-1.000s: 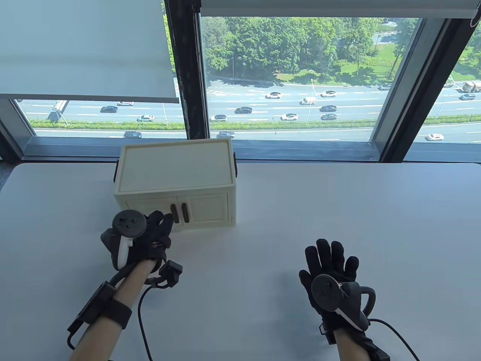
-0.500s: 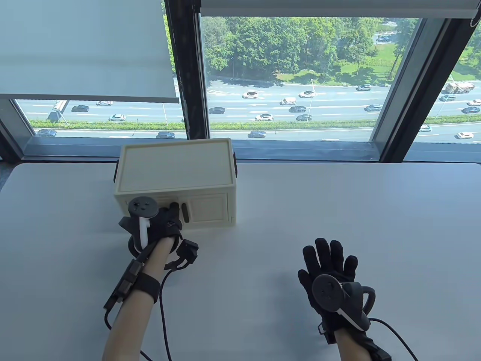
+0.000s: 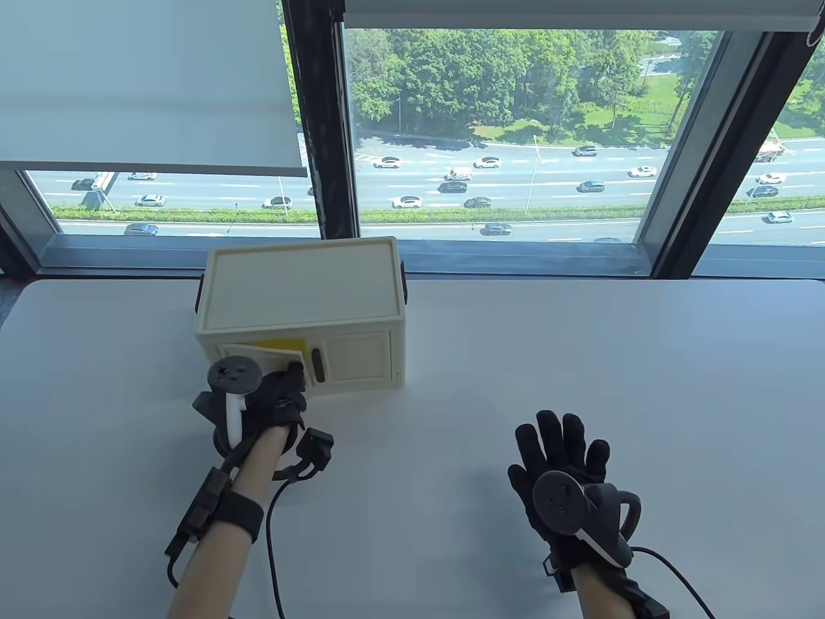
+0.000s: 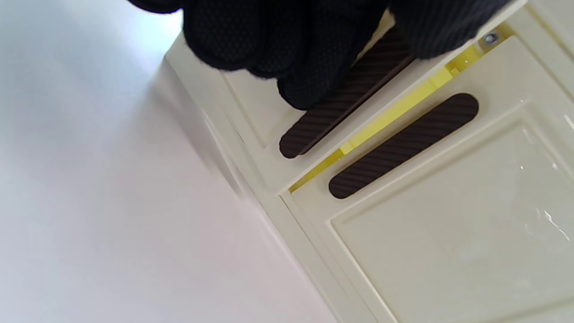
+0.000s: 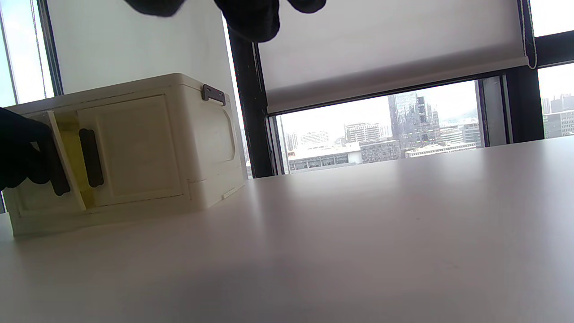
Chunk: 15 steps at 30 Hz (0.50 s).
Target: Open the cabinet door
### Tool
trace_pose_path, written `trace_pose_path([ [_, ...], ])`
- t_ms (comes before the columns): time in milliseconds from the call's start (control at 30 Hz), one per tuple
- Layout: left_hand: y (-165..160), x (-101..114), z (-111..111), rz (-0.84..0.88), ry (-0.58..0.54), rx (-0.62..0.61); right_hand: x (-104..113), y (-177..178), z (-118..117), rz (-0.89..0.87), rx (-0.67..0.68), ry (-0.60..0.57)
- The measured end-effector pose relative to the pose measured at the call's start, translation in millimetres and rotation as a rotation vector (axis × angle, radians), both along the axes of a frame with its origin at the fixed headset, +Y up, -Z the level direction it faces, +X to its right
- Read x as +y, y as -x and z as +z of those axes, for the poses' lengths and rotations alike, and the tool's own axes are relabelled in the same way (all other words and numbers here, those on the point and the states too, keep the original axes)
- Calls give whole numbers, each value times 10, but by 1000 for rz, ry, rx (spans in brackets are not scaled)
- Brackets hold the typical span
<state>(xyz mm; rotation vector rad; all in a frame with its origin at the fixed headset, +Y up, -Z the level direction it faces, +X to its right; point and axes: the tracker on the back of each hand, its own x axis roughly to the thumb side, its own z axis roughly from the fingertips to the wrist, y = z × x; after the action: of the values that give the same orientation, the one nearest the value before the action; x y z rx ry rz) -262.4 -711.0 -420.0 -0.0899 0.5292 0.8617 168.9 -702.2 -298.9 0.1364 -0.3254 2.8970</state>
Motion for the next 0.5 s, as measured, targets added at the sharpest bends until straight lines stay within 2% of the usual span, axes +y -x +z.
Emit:
trace_pose_path([
  [267, 321, -12, 422, 11, -12, -83, 1, 11, 12, 3, 4, 4],
  [500, 541, 7, 623, -38, -27, -99, -4, 20, 29, 8, -5, 17],
])
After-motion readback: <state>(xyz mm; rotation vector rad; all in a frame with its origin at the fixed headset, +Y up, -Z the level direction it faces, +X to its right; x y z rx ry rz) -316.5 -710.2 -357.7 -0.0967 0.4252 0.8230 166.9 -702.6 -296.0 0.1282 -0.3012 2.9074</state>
